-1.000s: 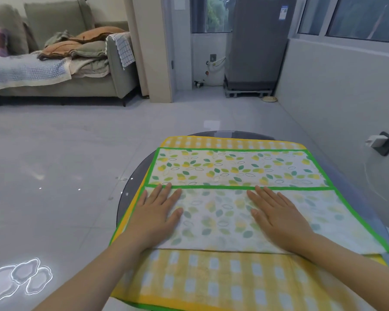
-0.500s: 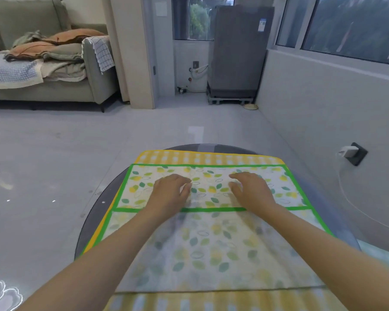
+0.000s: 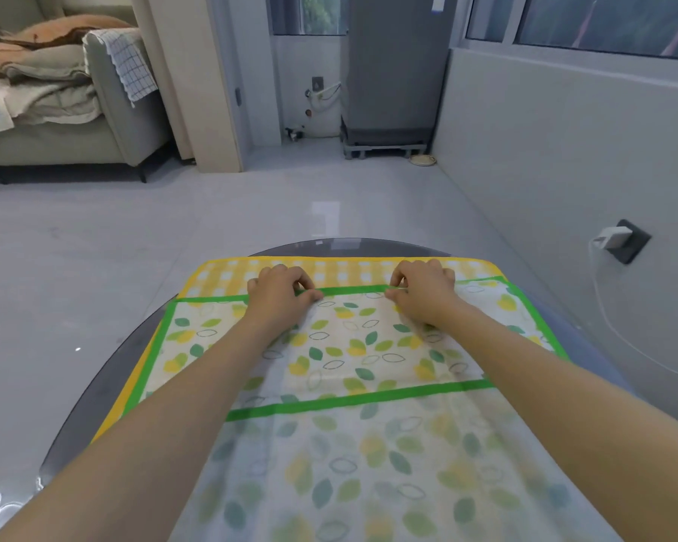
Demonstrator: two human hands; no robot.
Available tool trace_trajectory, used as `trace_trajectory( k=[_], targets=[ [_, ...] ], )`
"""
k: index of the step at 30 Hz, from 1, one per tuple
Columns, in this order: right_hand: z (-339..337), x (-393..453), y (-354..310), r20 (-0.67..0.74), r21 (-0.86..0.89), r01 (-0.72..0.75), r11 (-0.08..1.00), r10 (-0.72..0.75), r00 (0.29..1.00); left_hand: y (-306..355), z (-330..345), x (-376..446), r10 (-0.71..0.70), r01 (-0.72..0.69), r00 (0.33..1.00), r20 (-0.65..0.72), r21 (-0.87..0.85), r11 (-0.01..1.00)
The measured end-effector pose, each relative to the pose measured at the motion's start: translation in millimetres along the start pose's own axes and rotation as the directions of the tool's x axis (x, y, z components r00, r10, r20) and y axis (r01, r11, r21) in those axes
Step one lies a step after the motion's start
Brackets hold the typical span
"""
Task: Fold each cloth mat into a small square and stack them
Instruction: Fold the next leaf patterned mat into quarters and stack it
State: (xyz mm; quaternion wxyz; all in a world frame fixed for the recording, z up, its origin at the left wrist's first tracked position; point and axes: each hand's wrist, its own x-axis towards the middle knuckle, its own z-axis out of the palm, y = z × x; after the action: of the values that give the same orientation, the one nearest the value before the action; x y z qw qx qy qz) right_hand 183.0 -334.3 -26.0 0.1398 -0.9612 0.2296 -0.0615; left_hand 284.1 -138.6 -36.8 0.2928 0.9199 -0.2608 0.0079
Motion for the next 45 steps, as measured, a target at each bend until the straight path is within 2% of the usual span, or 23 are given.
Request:
trace_trajectory(
  k=[3,7,10,15,18,23,27,30,34,45],
  targets=[
    [-8,-10,0,0.021,-0.011,-0.004,1.000,0.004,1.000,7,-3,-8,0.003,-0.003,1.000,-0.006,-0.072,0.997],
    [-27,-38,4,-0.014,0.158,-0.007,0.987,0.009,1.000,24,-21,-27,0.001,-0.002,1.000,-0.004,-0.211,0.978],
    [-57,-65,5,-0.095,0.236,0.053,0.970,-0.032,0.995,41,-47,-44,0.031,-0.034,0.999,-0.016,-0.283,0.958],
    [-106,-122,-2,-0.150,0.237,0.180,0.955,-0.147,0.978,75,-103,-93,0.154,-0.155,0.988,-0.024,-0.200,0.967],
    [-125,-162,-7,-0.167,0.251,0.245,0.936,-0.208,0.964,87,-130,-129,0.180,-0.178,0.984,0.004,-0.154,0.972],
    [-138,-224,-3,-0.098,0.136,0.347,0.928,-0.336,0.937,95,-149,-194,0.211,-0.201,0.976,0.057,-0.135,0.970],
    [-127,-261,6,-0.035,0.157,0.373,0.914,-0.373,0.927,90,-142,-237,0.222,-0.205,0.967,0.124,-0.138,0.969],
    [-112,-279,15,-0.035,0.219,0.358,0.908,-0.360,0.932,81,-126,-262,0.200,-0.172,0.964,0.177,-0.162,0.972],
    [-91,-294,25,0.033,0.280,0.349,0.895,-0.372,0.928,66,-103,-284,0.203,-0.166,0.946,0.253,-0.158,0.973],
    [-60,-310,34,0.194,0.226,0.338,0.914,-0.382,0.903,38,-76,-297,0.223,-0.181,0.904,0.366,-0.145,0.973]
  ],
)
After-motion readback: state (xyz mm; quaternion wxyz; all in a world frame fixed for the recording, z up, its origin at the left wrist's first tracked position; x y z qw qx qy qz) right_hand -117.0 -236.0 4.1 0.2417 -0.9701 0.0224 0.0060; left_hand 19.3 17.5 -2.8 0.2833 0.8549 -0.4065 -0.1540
